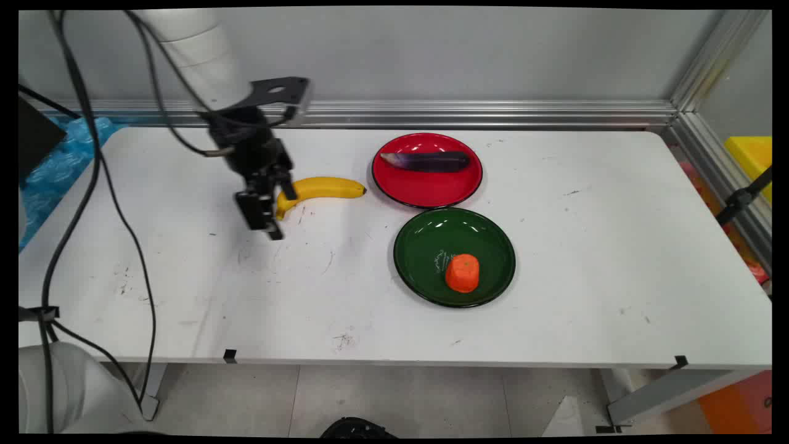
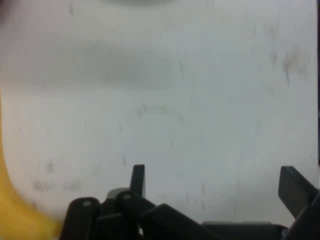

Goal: Pick up the mandarin from the green plate

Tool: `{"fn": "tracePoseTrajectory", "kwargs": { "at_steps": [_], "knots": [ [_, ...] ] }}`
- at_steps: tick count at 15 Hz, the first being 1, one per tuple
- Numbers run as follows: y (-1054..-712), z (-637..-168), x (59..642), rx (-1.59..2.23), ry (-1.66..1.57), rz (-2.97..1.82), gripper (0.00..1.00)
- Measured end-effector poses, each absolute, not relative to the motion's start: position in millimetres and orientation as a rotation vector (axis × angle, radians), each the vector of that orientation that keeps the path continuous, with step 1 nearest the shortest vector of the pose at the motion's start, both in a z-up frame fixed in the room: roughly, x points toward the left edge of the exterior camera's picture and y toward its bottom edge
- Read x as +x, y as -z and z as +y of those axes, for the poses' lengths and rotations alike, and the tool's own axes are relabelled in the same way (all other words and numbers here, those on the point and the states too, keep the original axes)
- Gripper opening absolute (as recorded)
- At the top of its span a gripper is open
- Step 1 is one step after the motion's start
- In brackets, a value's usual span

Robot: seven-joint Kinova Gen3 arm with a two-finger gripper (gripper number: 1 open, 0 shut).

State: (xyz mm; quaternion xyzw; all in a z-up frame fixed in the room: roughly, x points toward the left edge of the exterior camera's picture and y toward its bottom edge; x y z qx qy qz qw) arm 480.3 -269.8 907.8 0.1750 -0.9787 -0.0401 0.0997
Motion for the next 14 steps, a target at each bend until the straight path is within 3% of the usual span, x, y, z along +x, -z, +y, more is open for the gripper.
{"fn": "tracePoseTrajectory", "kwargs": {
  "at_steps": [6, 14],
  "knots": [
    [-905.3, -283.7, 416.7, 0.450, 0.013, -2.801, 1.00],
    [-875.5, -297.1, 335.3, 0.356, -0.103, -2.686, 1.00]
  ]
}}
